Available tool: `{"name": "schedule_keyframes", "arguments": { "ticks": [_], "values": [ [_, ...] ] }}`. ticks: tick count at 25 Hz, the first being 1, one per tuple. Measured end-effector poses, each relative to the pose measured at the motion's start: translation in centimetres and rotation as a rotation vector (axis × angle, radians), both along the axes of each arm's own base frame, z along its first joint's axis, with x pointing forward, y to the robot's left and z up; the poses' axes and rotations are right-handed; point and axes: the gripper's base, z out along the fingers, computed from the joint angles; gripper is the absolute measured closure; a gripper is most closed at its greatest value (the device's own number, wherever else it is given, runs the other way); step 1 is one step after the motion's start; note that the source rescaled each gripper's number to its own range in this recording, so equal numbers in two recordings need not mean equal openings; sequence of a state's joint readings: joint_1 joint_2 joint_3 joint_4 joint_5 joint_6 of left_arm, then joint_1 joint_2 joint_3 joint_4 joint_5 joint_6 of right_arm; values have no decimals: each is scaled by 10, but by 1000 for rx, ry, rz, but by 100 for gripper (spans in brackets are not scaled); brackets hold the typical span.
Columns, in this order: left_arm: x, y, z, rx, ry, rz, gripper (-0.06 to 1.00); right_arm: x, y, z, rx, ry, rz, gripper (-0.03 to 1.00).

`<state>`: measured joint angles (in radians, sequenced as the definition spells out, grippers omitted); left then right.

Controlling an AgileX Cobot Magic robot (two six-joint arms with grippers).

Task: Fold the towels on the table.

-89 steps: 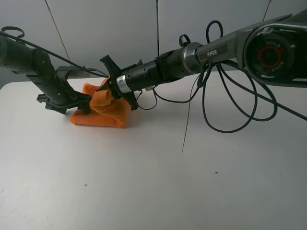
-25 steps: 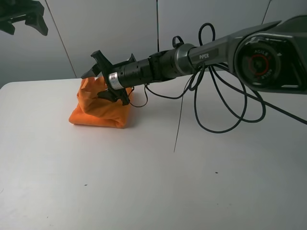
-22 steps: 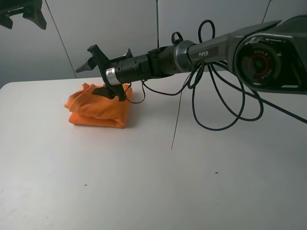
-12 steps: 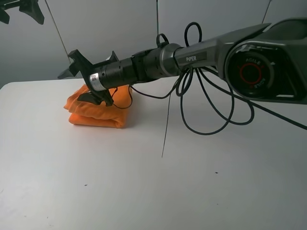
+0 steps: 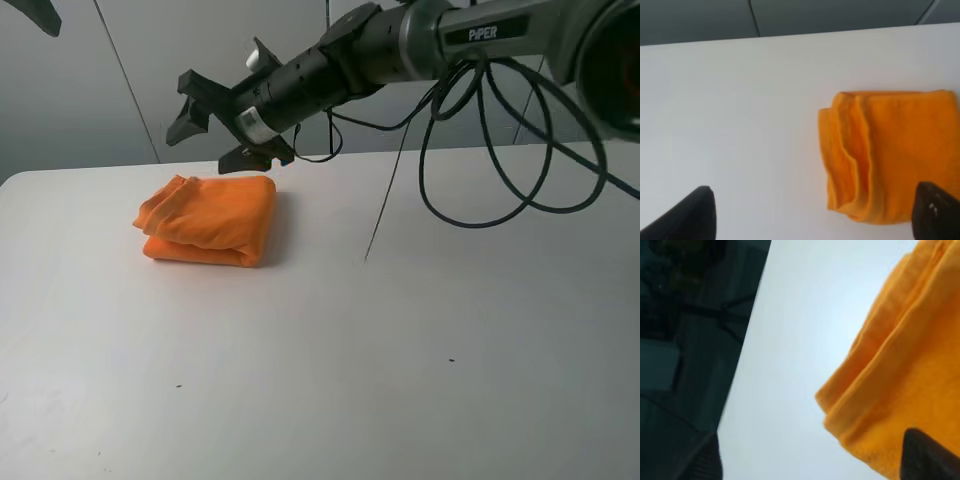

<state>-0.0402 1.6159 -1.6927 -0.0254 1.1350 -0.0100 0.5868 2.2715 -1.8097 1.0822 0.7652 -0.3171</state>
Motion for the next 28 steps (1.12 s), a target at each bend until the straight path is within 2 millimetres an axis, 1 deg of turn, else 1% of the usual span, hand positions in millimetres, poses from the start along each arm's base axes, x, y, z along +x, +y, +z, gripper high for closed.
{"name": "schedule_keyframes", "arguments": {
  "ticks": [3,5,6,8,9,10,11,15,17,19,23,25,28],
  "values": [
    [-29,-2,13,-29,-37,-14,-6,-7,-31,27,-176,-87,-2,17],
    [-50,-1,15,-35,-42,-15,-6,-14,-53,42,-311,-161,-4,12],
    [-64,-1,17,-37,-54,-15,-6,-20,-65,51,-392,-204,-2,10],
    [-88,0,15,-37,-58,-15,-6,-33,-89,73,-528,-284,-7,6],
    [-99,1,15,-37,-67,-15,-6,-40,-100,80,-599,-303,-11,4],
    [-115,1,17,-38,-91,-15,-6,-49,-112,91,-652,-330,-20,3],
    [-126,2,16,-39,-111,-14,-6,-59,-124,102,-693,-360,-33,2],
    [-179,4,9,-42,-184,-13,-6,-104,-163,142,-744,-460,-109,1],
    [-205,5,4,-43,-220,-14,-6,-134,-183,159,-734,-503,-147,1],
    [-225,6,-4,-44,-242,-14,-6,-166,-203,171,-712,-539,-178,1],
    [-263,7,-18,-46,-305,-15,-6,-221,-237,166,-685,-564,-210,1],
    [-277,8,-28,-47,-325,-15,-6,-250,-254,160,-662,-591,-229,1],
    [-298,11,-42,-24,-367,-9,-6,-288,-277,150,-617,-643,-264,1]
  ]
}}
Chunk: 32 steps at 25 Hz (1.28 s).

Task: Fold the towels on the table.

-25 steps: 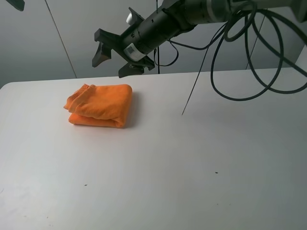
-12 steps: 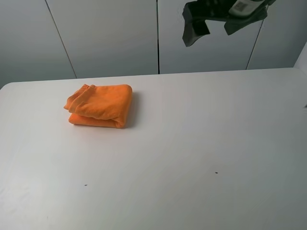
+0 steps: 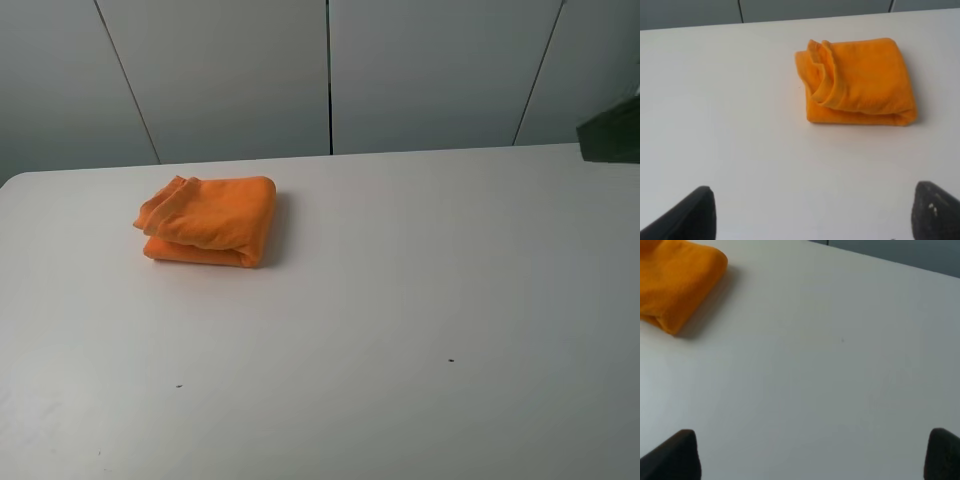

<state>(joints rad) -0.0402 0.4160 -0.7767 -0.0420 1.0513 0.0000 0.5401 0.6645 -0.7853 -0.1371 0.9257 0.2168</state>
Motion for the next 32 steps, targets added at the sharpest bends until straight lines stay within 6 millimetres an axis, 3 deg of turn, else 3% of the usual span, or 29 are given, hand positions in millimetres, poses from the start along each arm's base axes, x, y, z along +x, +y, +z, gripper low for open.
{"name": "schedule_keyframes", "arguments": {
  "ticks": [6,10,13,18,32],
  "values": [
    [-25,4,-31,36,-43,19,-6,-60,-32,-24,42,-72,46,1],
    [-36,5,-50,35,-60,19,-6,-80,-43,-49,18,-81,73,1],
    [-43,5,-62,34,-71,20,-6,-88,-47,-63,13,-97,102,1],
    [-55,7,-69,45,-119,28,-6,-98,-50,-64,34,-155,138,1],
    [-56,7,-70,52,-123,32,-6,-106,-51,-64,83,-187,163,1]
  ]
}}
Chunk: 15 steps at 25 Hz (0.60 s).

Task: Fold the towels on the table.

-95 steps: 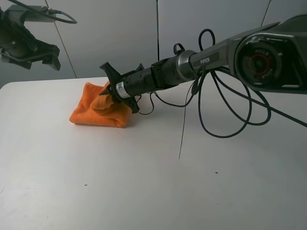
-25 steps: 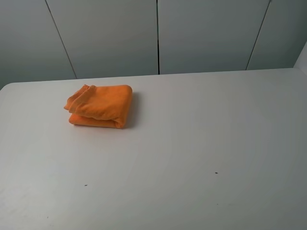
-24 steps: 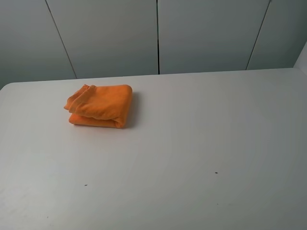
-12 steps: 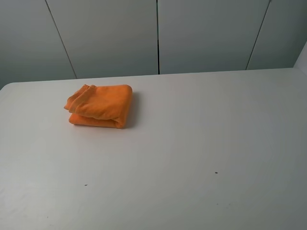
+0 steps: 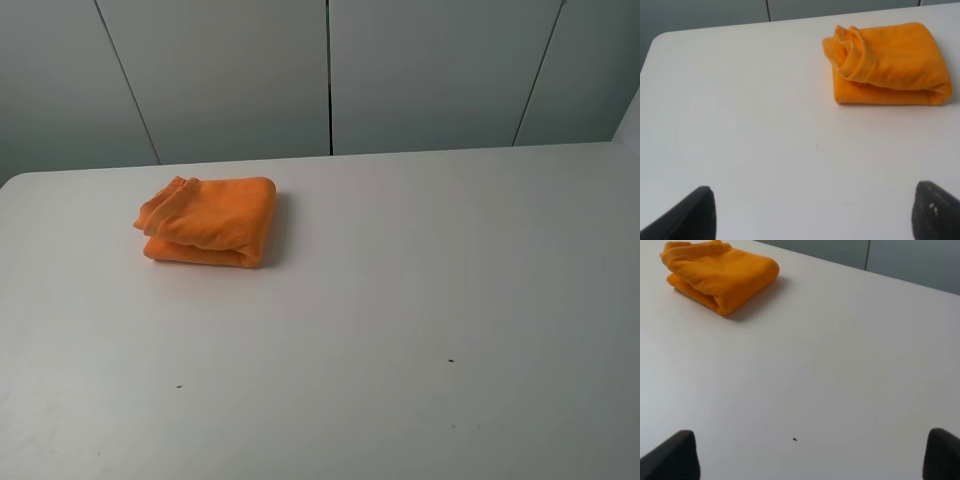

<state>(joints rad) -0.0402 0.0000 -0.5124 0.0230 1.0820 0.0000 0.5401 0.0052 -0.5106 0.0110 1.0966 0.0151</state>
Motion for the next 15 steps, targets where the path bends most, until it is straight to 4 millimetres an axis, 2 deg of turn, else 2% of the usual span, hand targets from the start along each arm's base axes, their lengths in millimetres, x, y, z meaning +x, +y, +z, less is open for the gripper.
{"name": "schedule_keyframes", "arguments": {
  "ticks": [4,11,15],
  "values": [
    [0,0,0,0,0,0,-6,-1,0,0,3,-4,-60,1],
    [0,0,0,0,0,6,-6,-2,3,0,1,-7,-410,1],
    [0,0,0,0,0,33,-6,-2,3,0,-5,-8,-495,1]
  ]
}}
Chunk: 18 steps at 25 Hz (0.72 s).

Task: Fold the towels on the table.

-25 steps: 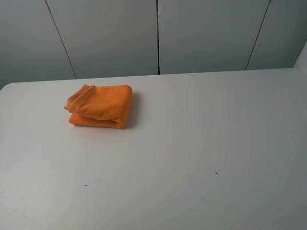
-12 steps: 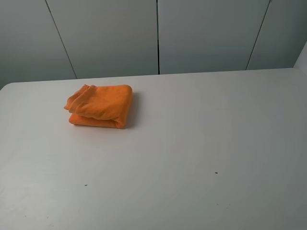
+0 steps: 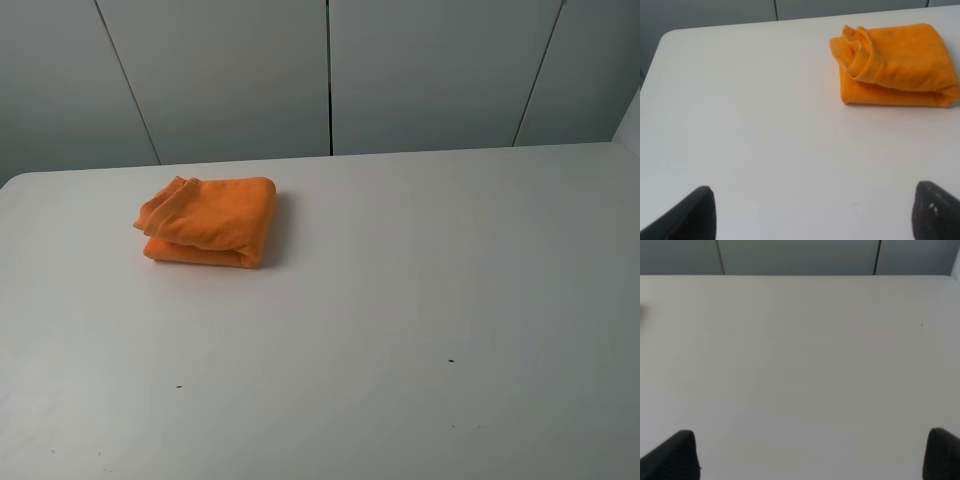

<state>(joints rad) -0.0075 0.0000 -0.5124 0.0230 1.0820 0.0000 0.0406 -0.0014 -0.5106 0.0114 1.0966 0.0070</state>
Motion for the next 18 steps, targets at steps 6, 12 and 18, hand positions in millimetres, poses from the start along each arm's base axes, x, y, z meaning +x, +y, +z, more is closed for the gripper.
{"name": "schedule_keyframes", "arguments": {
  "ticks": [6,12,18],
  "values": [
    [0,0,0,0,0,51,-6,0,0,0,-3,0,-9,1],
    [0,0,0,1,0,55,-6,0,-1,0,-9,0,-13,1],
    [0,0,0,1,0,63,-6,0,-1,0,-9,0,-13,1]
  ]
}}
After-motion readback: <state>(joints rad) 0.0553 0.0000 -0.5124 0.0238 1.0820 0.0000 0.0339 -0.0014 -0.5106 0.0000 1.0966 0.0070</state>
